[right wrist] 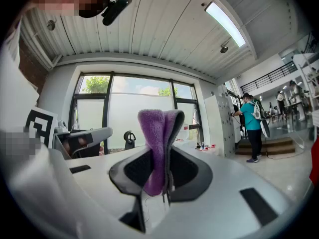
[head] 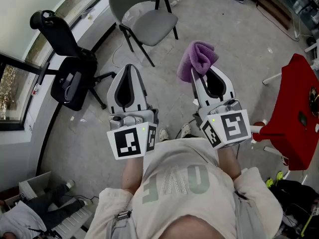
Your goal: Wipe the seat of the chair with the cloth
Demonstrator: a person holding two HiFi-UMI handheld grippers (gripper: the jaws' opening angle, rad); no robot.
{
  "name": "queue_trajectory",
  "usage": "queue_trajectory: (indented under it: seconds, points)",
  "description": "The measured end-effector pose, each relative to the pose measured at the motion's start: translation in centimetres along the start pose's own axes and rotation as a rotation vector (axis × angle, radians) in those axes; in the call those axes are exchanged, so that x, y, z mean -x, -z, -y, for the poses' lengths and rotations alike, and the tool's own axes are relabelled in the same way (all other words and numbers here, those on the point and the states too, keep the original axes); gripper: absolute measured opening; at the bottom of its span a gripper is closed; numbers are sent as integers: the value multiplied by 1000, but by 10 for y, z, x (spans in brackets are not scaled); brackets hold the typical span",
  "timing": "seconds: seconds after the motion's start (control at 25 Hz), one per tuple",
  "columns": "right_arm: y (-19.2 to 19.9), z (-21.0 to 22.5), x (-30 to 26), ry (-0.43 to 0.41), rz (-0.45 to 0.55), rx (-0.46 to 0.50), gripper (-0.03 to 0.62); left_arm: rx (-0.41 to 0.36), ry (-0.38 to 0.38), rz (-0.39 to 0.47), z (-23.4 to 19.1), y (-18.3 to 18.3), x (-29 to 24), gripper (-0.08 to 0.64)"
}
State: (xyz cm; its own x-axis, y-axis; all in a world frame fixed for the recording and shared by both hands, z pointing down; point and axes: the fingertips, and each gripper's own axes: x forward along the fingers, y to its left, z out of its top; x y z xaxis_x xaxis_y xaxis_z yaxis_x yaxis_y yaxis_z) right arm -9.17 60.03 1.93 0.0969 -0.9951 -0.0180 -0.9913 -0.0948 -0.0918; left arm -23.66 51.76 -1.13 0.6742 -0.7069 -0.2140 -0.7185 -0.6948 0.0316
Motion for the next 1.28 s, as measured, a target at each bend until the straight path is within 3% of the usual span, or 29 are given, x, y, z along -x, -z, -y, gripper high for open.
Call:
queue_trajectory:
  seconds: [0.56, 1.28]
  points:
    - [3, 15, -2, -17, 8, -5, 91, -10, -11, 0, 3, 5, -10, 12]
    - [31, 95, -13, -51, -37, -47, 91, -43, -57, -55, 32, 46, -54, 12]
